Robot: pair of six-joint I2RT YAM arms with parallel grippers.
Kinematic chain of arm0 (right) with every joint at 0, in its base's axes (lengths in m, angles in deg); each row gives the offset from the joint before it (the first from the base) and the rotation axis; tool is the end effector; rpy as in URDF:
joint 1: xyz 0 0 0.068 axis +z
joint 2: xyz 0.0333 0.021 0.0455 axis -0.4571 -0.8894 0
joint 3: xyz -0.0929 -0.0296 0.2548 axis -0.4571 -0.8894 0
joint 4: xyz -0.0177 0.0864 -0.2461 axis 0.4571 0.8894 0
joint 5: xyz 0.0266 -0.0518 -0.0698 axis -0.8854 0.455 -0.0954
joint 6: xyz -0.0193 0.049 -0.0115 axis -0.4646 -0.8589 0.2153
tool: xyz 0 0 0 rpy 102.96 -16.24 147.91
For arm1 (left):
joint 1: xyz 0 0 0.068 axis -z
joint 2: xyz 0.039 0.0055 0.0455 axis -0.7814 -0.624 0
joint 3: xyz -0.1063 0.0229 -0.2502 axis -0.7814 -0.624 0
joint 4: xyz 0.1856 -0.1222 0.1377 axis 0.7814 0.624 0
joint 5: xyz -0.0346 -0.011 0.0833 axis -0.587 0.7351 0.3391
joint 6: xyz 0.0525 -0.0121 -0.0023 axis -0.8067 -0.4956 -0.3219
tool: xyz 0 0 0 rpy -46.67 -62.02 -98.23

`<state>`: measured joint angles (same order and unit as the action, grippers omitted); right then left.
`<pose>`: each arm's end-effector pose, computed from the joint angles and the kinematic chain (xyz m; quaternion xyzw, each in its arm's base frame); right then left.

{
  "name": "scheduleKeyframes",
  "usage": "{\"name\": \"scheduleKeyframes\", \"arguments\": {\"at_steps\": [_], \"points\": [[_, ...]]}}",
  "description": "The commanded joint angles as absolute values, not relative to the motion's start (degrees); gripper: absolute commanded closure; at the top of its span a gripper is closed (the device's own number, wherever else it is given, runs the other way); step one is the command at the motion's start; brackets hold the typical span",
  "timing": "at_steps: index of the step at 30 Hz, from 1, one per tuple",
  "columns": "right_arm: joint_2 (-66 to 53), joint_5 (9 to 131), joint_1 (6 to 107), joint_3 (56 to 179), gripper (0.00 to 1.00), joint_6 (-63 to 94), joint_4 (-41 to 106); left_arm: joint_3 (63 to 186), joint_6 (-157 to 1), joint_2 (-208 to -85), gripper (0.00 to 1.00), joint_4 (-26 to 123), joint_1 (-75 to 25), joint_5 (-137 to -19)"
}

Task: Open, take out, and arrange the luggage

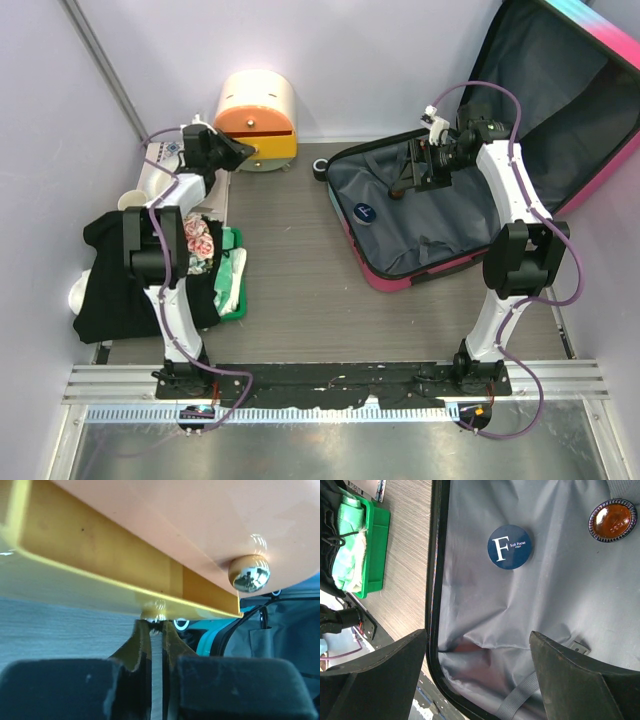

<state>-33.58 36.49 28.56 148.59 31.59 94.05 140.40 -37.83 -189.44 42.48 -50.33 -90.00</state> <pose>0.3940 0.0327 0.3277 -0.1648 0.9004 0.3253 0.2374 0.4864 -0.0211 0.2381 -0.2615 0.7763 -0.3766 0.4327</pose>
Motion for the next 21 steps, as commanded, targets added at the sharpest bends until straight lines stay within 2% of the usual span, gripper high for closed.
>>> {"name": "scheduleKeyframes", "arguments": {"at_steps": [1,10,11,12,15,18,21], "points": [[-31.7,35.85,28.43,149.51,0.1,32.35,93.23,136.36,-36.07,-183.47,1.0,42.23,-50.25,-91.96],[-32.23,34.79,28.43,149.95,0.1,32.09,93.14,126.25,-34.49,-175.38,1.0,40.22,-49.9,-92.31],[-32.23,34.7,28.34,149.95,0.1,32.09,93.14,125.63,-34.4,-175.03,0.95,39.6,-49.72,-92.05],[-32.23,34.53,28.43,149.95,0.1,32.09,93.14,125.28,-34.49,-174.85,0.8,39.24,-49.64,-91.79],[-32.5,34.18,28.34,149.95,0.1,32.0,93.14,126.85,-33.61,-175.72,0.56,39.42,-49.72,-90.38],[-32.67,34.0,28.34,149.95,0.1,31.92,93.14,130.53,-32.99,-178.71,0.49,39.07,-49.55,-89.33],[-32.93,34.0,28.34,150.04,0.1,32.0,93.23,135.1,-32.9,-182.4,0.46,39.5,-49.28,-88.62]]}}
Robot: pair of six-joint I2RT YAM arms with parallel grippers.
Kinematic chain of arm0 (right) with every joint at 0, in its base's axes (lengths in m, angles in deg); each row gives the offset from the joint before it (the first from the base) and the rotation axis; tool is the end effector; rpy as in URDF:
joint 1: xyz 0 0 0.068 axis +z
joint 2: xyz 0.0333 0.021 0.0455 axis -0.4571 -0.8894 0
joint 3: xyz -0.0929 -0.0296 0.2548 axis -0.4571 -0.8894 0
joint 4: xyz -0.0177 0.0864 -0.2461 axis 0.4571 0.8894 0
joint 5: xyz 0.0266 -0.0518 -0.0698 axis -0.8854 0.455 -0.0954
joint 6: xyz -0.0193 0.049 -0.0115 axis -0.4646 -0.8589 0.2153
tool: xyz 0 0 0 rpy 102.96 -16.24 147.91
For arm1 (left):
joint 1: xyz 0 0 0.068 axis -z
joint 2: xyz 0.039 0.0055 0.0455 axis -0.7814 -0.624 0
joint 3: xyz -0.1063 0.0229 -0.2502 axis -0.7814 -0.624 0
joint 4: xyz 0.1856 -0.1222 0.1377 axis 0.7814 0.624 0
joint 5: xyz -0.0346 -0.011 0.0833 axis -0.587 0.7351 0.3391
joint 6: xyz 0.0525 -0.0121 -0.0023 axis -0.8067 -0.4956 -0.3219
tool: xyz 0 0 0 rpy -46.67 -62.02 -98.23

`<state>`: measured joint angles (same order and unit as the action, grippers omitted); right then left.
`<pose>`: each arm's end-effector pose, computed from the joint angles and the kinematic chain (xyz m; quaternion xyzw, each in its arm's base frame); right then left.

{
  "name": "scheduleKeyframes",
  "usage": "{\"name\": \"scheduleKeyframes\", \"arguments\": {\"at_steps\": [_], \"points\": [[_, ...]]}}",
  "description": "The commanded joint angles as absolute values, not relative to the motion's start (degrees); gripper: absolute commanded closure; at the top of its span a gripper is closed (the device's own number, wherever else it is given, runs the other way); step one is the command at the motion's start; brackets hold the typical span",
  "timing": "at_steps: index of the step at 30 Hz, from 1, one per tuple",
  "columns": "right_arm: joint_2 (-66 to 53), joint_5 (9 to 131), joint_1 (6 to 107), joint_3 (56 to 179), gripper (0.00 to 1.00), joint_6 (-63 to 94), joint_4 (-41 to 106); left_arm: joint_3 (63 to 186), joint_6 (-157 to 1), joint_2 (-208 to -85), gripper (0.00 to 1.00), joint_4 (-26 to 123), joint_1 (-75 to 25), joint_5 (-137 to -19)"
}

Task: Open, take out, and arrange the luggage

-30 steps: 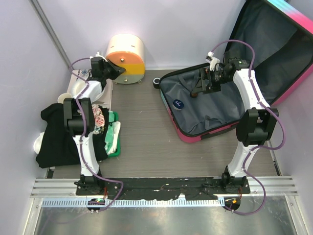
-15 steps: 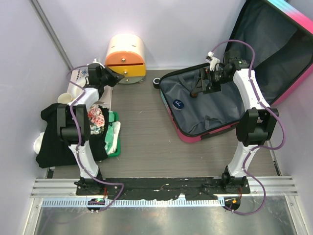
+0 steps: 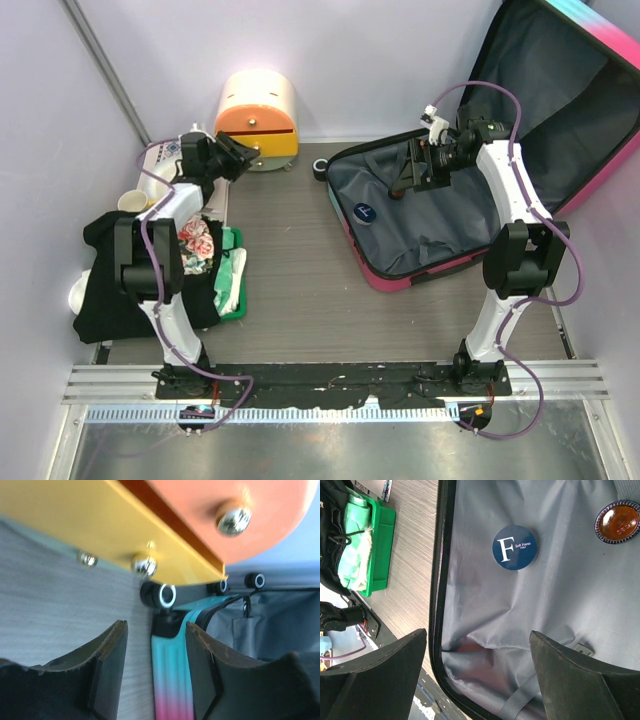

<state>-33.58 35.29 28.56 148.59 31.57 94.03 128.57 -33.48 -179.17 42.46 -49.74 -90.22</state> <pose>0.3938 0.0332 0.3281 -0.1666 0.8965 0.3349 0.2373 0.4396 -0.0249 0.2472 -0.2909 0.7732 -0.3920 0.4049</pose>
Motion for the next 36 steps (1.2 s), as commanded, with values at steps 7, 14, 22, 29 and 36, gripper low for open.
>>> {"name": "scheduleKeyframes", "arguments": {"at_steps": [7,14,22,29,36], "points": [[-32.5,34.88,28.34,149.69,0.1,32.18,93.14,141.01,-33.7,-187.5,0.46,41.0,-49.11,-86.87],[-32.76,35.67,28.43,150.04,0.1,32.09,93.14,142.59,-33.52,-189.7,0.48,40.3,-49.02,-86.16],[-33.81,36.11,28.43,150.57,0.1,32.09,93.23,146.28,-33.96,-192.07,0.52,40.99,-49.02,-86.6],[-34.34,36.2,28.43,151.01,0.1,31.92,93.14,147.42,-34.31,-192.69,0.52,42.23,-49.02,-86.6],[-34.61,36.2,28.43,151.18,0.1,31.92,93.14,148.48,-34.84,-193.31,0.54,43.19,-48.67,-86.51]]}}
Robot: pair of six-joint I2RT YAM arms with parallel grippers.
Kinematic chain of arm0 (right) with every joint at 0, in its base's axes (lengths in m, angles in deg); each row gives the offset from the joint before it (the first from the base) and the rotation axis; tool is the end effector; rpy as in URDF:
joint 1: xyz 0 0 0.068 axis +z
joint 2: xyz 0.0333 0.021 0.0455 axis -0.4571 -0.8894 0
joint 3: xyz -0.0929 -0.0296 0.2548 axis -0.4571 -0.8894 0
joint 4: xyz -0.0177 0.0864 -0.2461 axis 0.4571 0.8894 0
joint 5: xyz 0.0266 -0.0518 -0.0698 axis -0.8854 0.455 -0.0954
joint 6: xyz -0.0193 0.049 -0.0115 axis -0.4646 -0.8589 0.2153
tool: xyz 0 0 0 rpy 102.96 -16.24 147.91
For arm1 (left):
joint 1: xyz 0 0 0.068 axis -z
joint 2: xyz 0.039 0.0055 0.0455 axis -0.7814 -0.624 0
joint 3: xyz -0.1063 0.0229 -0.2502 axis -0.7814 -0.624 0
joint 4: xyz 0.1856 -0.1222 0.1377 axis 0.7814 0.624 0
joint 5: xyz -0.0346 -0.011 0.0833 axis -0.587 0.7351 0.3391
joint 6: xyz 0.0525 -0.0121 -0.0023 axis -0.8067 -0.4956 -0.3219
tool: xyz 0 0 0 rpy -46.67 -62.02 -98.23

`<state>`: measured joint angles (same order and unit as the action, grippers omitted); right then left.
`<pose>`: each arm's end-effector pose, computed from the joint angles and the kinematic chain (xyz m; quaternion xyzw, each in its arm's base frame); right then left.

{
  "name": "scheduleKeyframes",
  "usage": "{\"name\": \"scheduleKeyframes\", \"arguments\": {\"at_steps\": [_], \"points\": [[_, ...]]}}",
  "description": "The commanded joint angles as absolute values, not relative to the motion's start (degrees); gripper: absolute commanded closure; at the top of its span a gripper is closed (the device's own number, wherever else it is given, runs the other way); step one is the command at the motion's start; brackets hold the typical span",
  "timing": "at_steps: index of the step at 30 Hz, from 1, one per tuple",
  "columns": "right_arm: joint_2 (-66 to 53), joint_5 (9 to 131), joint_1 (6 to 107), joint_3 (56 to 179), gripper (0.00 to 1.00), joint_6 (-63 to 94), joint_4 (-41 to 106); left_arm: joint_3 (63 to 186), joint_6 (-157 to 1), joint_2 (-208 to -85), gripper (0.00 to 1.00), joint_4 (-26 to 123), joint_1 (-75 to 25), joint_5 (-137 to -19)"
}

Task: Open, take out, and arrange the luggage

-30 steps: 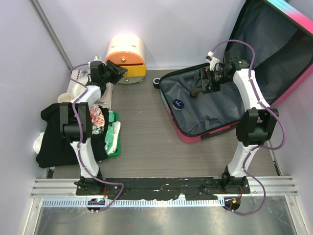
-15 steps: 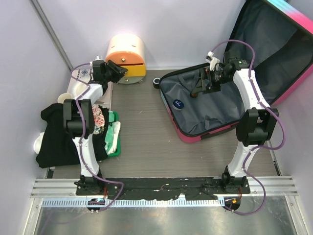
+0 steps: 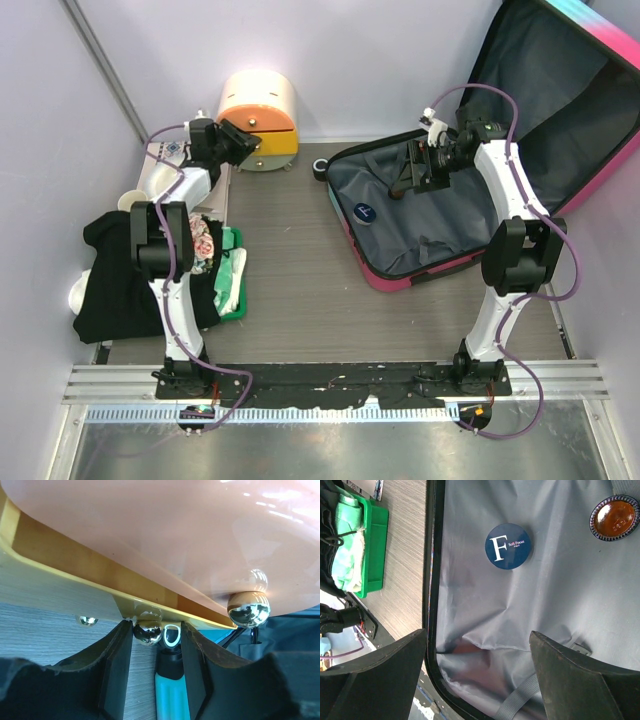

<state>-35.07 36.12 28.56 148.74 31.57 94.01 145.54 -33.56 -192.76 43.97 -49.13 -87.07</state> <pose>0.3995 0.0330 0.3188 -0.1616 0.9020 0.3299 0.2270 0.5020 -0.0302 0.2386 -0.2953 0.7643 -0.3807 0.4286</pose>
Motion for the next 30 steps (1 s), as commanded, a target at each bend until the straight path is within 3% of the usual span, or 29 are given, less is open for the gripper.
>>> {"name": "scheduleKeyframes", "arguments": {"at_steps": [1,30], "points": [[-34.78,36.2,28.43,151.27,0.1,32.0,93.05,148.65,-34.84,-193.48,0.54,43.37,-48.58,-86.42],[-34.96,36.99,28.34,151.27,0.1,31.91,93.23,152.35,-36.68,-196.12,0.57,47.68,-48.14,-83.44]]}}
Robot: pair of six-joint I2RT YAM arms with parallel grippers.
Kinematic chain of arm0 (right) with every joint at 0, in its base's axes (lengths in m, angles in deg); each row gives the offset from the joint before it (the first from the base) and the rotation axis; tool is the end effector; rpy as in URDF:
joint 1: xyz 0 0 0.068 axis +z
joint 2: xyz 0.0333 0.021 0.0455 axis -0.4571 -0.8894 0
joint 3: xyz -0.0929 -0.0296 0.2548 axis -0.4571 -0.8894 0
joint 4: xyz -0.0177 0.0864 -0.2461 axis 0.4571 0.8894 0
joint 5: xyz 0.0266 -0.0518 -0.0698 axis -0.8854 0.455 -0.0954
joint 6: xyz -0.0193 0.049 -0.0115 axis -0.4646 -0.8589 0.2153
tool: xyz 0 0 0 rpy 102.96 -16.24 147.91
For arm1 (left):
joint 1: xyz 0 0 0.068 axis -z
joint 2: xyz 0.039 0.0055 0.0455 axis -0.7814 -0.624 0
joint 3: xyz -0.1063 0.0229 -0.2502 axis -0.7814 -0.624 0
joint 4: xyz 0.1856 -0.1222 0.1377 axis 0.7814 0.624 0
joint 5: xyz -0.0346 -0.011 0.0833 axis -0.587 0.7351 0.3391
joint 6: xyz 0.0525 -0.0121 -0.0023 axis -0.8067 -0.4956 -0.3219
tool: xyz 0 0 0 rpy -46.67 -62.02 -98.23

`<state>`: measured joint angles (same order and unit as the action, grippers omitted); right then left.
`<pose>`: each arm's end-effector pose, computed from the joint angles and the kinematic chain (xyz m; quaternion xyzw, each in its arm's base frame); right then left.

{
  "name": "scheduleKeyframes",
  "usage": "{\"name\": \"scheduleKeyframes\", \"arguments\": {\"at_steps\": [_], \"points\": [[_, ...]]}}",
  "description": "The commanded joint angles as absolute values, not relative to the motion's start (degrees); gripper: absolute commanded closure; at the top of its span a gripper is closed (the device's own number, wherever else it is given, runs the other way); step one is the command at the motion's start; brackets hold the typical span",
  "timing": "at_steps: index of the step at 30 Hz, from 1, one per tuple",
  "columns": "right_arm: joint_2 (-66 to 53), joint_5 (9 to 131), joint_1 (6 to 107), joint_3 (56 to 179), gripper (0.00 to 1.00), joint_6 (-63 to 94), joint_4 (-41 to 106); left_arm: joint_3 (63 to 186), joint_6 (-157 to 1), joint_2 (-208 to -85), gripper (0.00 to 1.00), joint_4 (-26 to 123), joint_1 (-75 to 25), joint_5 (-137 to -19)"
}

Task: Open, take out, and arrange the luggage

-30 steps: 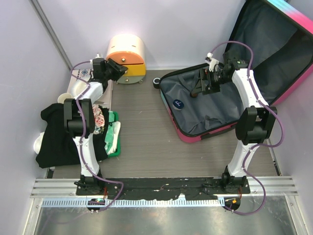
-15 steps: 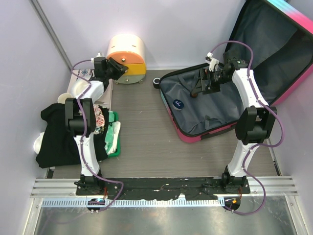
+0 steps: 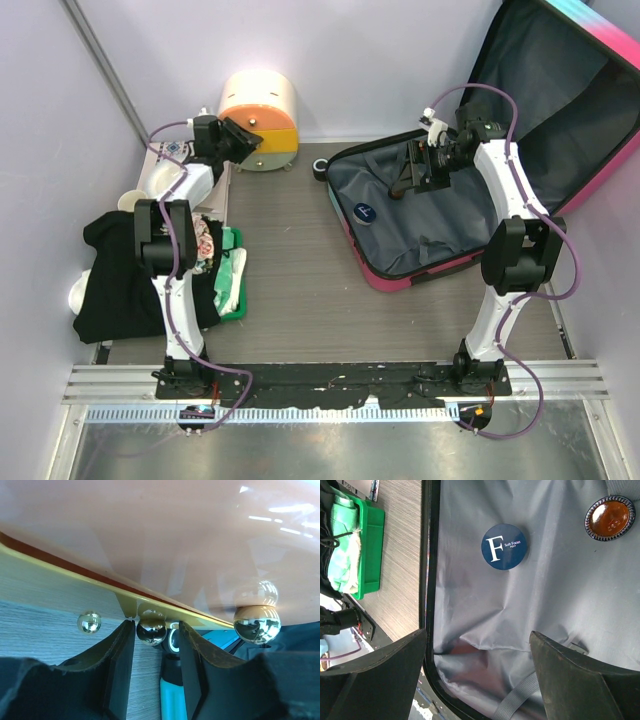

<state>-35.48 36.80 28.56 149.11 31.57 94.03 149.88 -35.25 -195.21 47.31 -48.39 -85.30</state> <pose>0.4014 0.0327 0.3177 -0.1604 0.9042 0.3246 0.2266 0.5123 -0.0362 0.2380 -0.2920 0.7740 -0.3625 0.4293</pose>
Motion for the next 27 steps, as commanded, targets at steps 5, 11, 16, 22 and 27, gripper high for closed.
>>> {"name": "scheduleKeyframes", "arguments": {"at_steps": [5,11,16,22,27], "points": [[-34.87,37.25,28.43,151.36,0.1,31.91,93.23,153.14,-36.6,-196.38,0.67,47.68,-48.05,-83.61],[-35.04,37.25,28.34,151.36,0.1,32.0,93.23,149.63,-36.07,-193.13,0.95,46.01,-48.14,-84.49],[-35.4,36.9,28.43,151.8,0.1,32.0,93.23,144.36,-34.75,-189.54,1.0,45.92,-48.14,-84.31],[-35.66,36.38,28.43,152.06,0.1,32.0,93.23,138.64,-33.08,-184.44,1.0,45.13,-48.05,-84.58],[-36.01,35.67,28.43,152.15,0.1,31.92,93.14,133.46,-31.59,-180.66,1.0,45.83,-47.88,-84.75]]}}
